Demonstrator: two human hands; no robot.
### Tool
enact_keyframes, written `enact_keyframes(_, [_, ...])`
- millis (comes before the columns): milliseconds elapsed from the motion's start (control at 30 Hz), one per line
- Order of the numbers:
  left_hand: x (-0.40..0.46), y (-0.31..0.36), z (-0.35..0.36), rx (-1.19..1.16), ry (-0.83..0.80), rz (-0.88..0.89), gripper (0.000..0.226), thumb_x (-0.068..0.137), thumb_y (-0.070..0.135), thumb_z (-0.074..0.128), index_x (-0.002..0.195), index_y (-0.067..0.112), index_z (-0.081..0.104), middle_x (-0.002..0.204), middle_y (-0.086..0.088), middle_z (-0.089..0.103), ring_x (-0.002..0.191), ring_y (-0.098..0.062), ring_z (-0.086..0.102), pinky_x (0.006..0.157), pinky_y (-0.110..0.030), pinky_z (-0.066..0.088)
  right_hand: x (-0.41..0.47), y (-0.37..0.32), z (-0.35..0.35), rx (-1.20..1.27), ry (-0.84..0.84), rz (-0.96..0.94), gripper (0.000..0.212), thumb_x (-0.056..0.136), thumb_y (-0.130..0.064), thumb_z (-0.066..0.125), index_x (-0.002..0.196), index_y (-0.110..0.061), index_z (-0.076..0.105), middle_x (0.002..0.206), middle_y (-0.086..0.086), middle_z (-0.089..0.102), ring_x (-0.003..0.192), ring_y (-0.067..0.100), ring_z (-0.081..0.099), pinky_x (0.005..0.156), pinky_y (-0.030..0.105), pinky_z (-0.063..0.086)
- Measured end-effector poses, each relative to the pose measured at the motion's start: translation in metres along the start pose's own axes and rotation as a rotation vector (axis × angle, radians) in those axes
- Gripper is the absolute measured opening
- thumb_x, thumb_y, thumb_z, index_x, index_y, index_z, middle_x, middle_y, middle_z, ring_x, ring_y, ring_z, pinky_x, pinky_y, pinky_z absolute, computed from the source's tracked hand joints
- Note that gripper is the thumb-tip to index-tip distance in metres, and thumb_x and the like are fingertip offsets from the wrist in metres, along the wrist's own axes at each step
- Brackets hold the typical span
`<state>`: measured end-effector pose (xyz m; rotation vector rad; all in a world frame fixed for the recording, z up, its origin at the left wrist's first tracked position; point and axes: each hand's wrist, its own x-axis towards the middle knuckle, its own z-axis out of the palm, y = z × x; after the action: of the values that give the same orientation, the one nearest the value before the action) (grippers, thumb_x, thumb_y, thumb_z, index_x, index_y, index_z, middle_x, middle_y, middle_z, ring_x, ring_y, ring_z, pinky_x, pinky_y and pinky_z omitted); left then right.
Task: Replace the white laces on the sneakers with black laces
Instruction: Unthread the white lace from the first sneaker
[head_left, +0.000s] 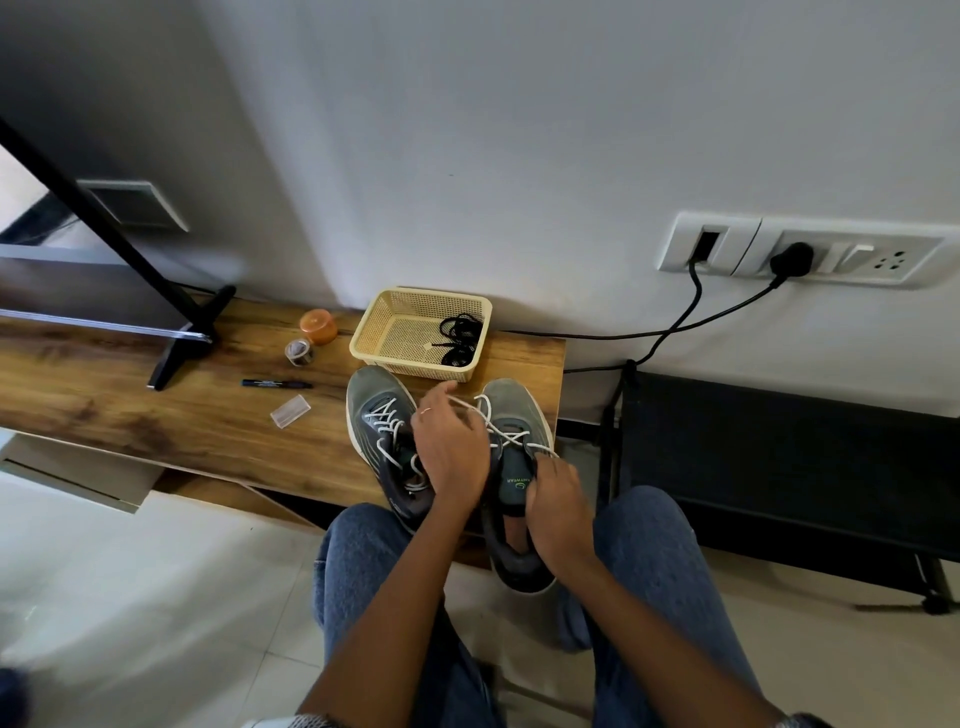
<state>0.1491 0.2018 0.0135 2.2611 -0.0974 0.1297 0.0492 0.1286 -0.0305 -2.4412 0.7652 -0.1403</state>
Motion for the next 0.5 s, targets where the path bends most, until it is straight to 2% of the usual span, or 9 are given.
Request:
enact_keyframes(33, [-0.003,-0.002,0.002,0.090,-0.031,0.140,0.031,0.086,0.016,0.061,0.116,0.016,0.059,0.113,0.002,0.060,0.109,-0.019,0.051,0.094,-0.031,0.038,0.000,0.000,0.000,-0.009,-0.002,-0.001,0.033,0.095,-0.010,0.044,0.127,-0.007,0.053,0.120,0.011,0.056,0.111,0.026,0.052,0.084,0.036,0.048])
enact_keyframes(100, [-0.008,-0.007,0.009,0.266,-0.119,0.381,0.027,0.081,0.018,0.067,0.109,0.016,0.066,0.119,-0.002,0.061,0.116,-0.026,0.051,0.105,-0.041,0.035,0.000,0.000,0.001,-0.017,-0.001,-0.010,0.032,0.095,-0.010,0.044,0.126,-0.008,0.053,0.121,0.010,0.056,0.111,0.025,0.051,0.084,0.036,0.049])
enact_keyframes(167, [-0.013,-0.012,0.017,0.413,-0.242,0.502,0.023,0.080,0.017,0.068,0.103,0.019,0.071,0.127,-0.002,0.059,0.127,-0.030,0.044,0.114,-0.050,0.023,0.000,0.001,0.002,-0.006,0.013,-0.027,0.030,0.097,-0.012,0.043,0.125,-0.010,0.053,0.120,0.008,0.057,0.112,0.023,0.050,0.086,0.035,0.050])
enact_keyframes(233, [-0.017,-0.017,0.023,0.505,-0.322,0.543,0.021,0.082,0.016,0.067,0.102,0.020,0.072,0.128,0.000,0.060,0.133,-0.030,0.040,0.116,-0.049,0.016,0.000,0.002,0.002,-0.009,0.014,-0.039,0.029,0.098,-0.015,0.044,0.125,-0.012,0.053,0.121,0.006,0.057,0.113,0.020,0.049,0.088,0.033,0.050])
enact_keyframes(333, [-0.020,-0.018,0.027,0.568,-0.291,0.529,0.014,0.085,0.016,0.066,0.097,0.021,0.072,0.113,0.002,0.068,0.125,-0.025,0.050,0.115,-0.047,0.021,0.000,0.003,0.004,-0.025,0.010,-0.048,0.029,0.098,-0.016,0.045,0.126,-0.012,0.052,0.122,0.005,0.056,0.113,0.019,0.049,0.088,0.031,0.050])
enact_keyframes(400, [-0.019,-0.015,0.028,0.633,-0.278,0.526,0.010,0.088,0.019,0.063,0.092,0.020,0.071,0.103,0.002,0.071,0.121,-0.022,0.052,0.116,-0.046,0.020,0.000,0.003,0.004,-0.029,0.007,-0.050,0.029,0.097,-0.015,0.046,0.125,-0.012,0.052,0.121,0.006,0.056,0.112,0.020,0.049,0.087,0.032,0.050])
enact_keyframes(500, [-0.017,-0.014,0.029,0.707,-0.282,0.497,0.012,0.091,0.023,0.059,0.093,0.017,0.070,0.098,-0.001,0.071,0.116,-0.022,0.054,0.116,-0.048,0.017,-0.001,0.003,0.004,-0.032,-0.021,-0.049,0.033,0.093,-0.014,0.052,0.126,-0.012,0.051,0.122,0.007,0.055,0.112,0.021,0.049,0.087,0.034,0.050])
